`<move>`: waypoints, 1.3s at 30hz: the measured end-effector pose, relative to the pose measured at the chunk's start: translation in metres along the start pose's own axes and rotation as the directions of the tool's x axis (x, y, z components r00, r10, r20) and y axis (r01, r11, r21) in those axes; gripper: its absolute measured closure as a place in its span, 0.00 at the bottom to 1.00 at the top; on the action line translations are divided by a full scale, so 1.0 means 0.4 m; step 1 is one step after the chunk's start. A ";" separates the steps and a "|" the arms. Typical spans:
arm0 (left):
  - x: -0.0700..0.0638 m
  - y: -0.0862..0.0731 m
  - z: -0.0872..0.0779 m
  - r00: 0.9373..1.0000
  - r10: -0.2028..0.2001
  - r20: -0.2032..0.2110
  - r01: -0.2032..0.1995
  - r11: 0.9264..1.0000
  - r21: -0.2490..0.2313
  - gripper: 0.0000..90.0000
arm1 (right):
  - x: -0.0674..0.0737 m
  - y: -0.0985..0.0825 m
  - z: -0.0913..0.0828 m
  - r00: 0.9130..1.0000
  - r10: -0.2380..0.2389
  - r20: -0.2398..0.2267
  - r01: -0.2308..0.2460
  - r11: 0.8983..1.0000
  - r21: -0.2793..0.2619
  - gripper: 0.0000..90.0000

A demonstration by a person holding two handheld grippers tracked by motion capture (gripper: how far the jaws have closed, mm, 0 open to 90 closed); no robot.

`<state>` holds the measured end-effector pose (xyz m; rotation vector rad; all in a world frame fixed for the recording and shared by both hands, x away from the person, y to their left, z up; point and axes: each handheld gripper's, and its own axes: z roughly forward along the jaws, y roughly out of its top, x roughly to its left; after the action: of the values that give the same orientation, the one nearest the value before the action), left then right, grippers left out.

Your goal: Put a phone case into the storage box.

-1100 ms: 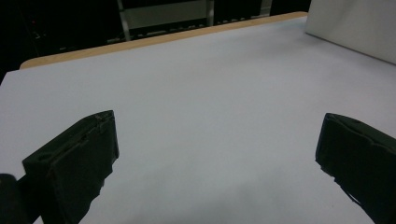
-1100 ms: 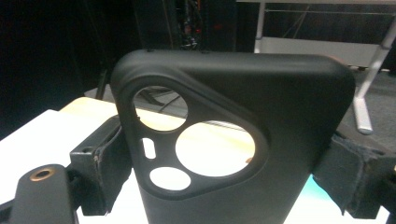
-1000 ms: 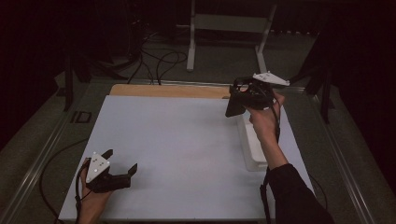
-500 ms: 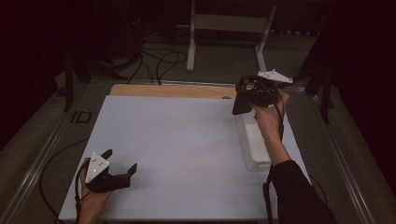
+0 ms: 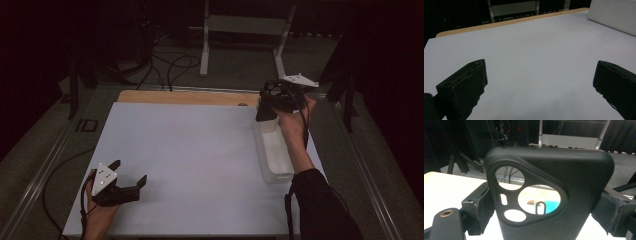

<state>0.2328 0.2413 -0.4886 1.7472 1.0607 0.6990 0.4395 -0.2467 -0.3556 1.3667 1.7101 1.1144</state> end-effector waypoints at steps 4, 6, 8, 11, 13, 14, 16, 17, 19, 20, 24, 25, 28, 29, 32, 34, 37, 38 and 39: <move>-0.002 0.001 0.001 1.000 0.001 -0.001 -0.001 1.000 0.002 0.00 | -0.014 -0.004 0.007 1.000 0.009 0.013 -0.009 1.000 0.007 0.15; -0.002 0.001 0.002 1.000 0.002 0.000 -0.002 1.000 0.003 0.00 | -0.019 -0.007 0.010 1.000 0.008 0.019 -0.008 1.000 0.013 0.15; -0.002 0.001 0.002 1.000 0.002 0.000 -0.002 1.000 0.002 0.00 | -0.024 -0.009 0.014 1.000 0.007 0.027 -0.008 1.000 0.018 0.15; -0.003 0.001 0.003 1.000 0.001 0.001 -0.001 1.000 0.002 0.00 | -0.031 -0.012 0.018 0.999 0.014 0.034 -0.015 1.000 0.023 0.15; -0.003 0.001 0.003 1.000 0.001 0.001 -0.001 1.000 0.002 0.00 | -0.035 -0.015 0.022 0.999 0.013 0.036 -0.014 1.000 0.026 0.15; -0.003 0.001 0.003 1.000 0.000 0.002 0.000 1.000 0.002 0.00 | -0.037 -0.017 0.023 0.999 0.012 0.037 -0.013 0.999 0.030 0.15; -0.003 0.001 0.003 1.000 0.001 0.002 -0.001 1.000 0.001 0.00 | -0.039 -0.021 0.028 0.999 0.012 0.042 -0.013 0.999 0.037 0.15; -0.002 0.000 0.003 1.000 0.001 0.002 -0.001 1.000 0.001 0.00 | -0.040 -0.024 0.030 0.999 0.012 0.044 -0.014 0.999 0.040 0.15; -0.002 0.000 0.002 1.000 0.001 0.002 -0.001 1.000 0.000 0.00 | -0.042 -0.028 0.034 0.999 0.013 0.044 -0.015 0.999 0.046 0.15; -0.002 0.001 0.002 1.000 0.000 0.003 0.000 1.000 0.000 0.00 | -0.042 -0.030 0.037 0.999 0.014 0.047 -0.016 0.999 0.049 0.15; -0.003 0.001 0.002 1.000 0.001 0.003 -0.001 1.000 -0.002 0.00 | -0.043 -0.038 0.046 0.999 0.014 0.047 -0.017 0.998 0.057 0.15; -0.003 0.001 0.002 1.000 0.002 0.003 -0.002 1.000 -0.002 0.00 | -0.043 -0.040 0.048 0.999 0.019 0.045 -0.021 0.998 0.057 0.15; -0.002 0.000 0.002 1.000 0.002 0.003 -0.002 1.000 -0.001 0.00 | -0.046 -0.048 0.055 0.999 0.018 0.044 -0.020 0.998 0.059 0.14; -0.002 0.000 0.003 1.000 0.002 0.004 -0.002 1.000 -0.001 0.00 | -0.047 -0.050 0.058 0.999 0.016 0.047 -0.019 0.998 0.063 0.14; -0.003 0.000 0.003 1.000 0.003 0.005 -0.003 1.000 0.000 0.00 | -0.049 -0.058 0.065 0.998 0.014 0.054 -0.018 0.997 0.074 0.14; -0.003 0.000 0.003 1.000 0.003 0.005 -0.003 1.000 0.000 0.00 | -0.049 -0.062 0.069 0.998 0.013 0.055 -0.017 0.997 0.078 0.14; -0.003 0.000 0.002 1.000 0.004 0.005 -0.004 1.000 -0.001 0.00 | -0.048 -0.070 0.077 0.998 0.017 0.055 -0.022 0.996 0.086 0.14; -0.003 0.000 0.002 1.000 0.003 0.005 -0.003 1.000 -0.001 0.00 | -0.048 -0.073 0.079 0.998 0.017 0.057 -0.023 0.996 0.089 0.14; -0.002 0.000 0.002 1.000 0.001 0.004 -0.001 1.000 -0.002 0.00 | -0.047 -0.076 0.082 0.998 0.019 0.057 -0.024 0.996 0.091 0.14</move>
<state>0.2328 0.2402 -0.4890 1.7474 1.0563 0.6971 0.4606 -0.2610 -0.3969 1.4626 1.7282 1.0101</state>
